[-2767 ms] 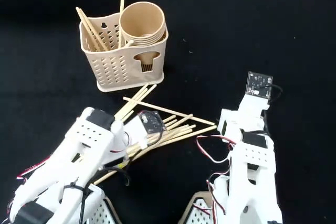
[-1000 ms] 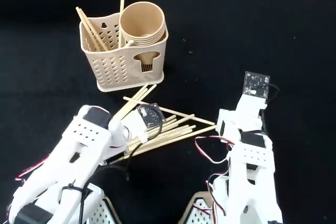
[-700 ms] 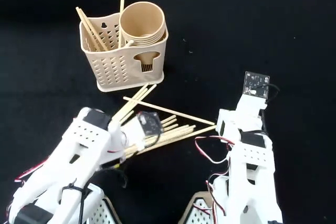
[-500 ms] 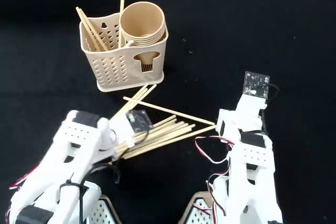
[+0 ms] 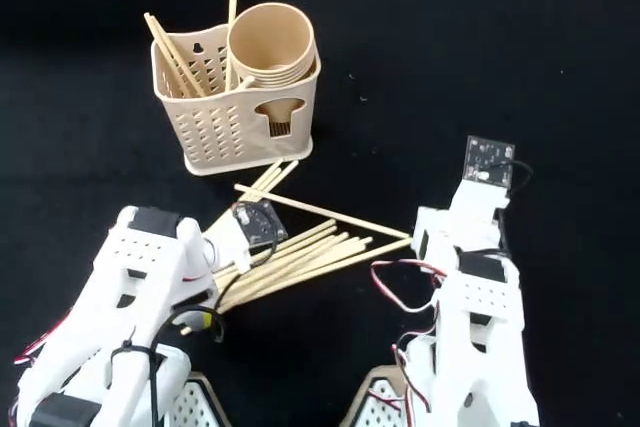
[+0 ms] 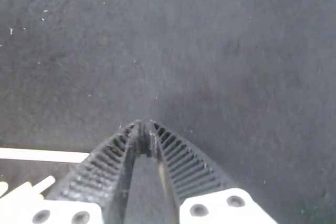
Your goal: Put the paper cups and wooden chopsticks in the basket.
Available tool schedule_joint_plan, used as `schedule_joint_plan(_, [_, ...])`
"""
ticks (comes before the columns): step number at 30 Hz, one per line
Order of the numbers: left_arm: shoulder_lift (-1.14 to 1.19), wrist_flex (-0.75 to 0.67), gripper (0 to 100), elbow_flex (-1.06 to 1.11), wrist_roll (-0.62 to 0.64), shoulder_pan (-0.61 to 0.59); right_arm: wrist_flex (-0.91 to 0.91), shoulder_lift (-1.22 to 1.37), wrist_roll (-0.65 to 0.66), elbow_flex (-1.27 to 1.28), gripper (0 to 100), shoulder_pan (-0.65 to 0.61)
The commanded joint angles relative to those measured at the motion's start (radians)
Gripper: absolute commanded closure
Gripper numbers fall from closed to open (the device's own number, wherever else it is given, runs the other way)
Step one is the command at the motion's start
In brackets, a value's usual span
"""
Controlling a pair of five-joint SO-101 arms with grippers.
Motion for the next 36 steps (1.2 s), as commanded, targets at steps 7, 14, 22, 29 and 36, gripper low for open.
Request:
schedule_joint_plan(7, [-0.006,-0.199,79,0.033,0.172,0.206,-0.021,-0.013,0.000,-0.005,98.4,-0.014])
schedule_joint_plan(14, [-0.006,-0.351,79,0.150,0.175,0.145,-0.025,-0.013,0.000,0.001,98.4,-0.014])
schedule_joint_plan(22, [-0.015,-0.348,84,0.145,0.181,0.137,-0.026,-0.013,0.000,-0.001,98.4,-0.014])
schedule_joint_plan(29, [-0.015,-0.348,96,0.151,0.181,0.139,-0.026,-0.013,0.000,-0.001,98.4,-0.014])
schedule_joint_plan(36, [-0.017,-0.264,96,0.111,0.181,0.140,-0.026,-0.013,0.000,-0.001,98.4,-0.014])
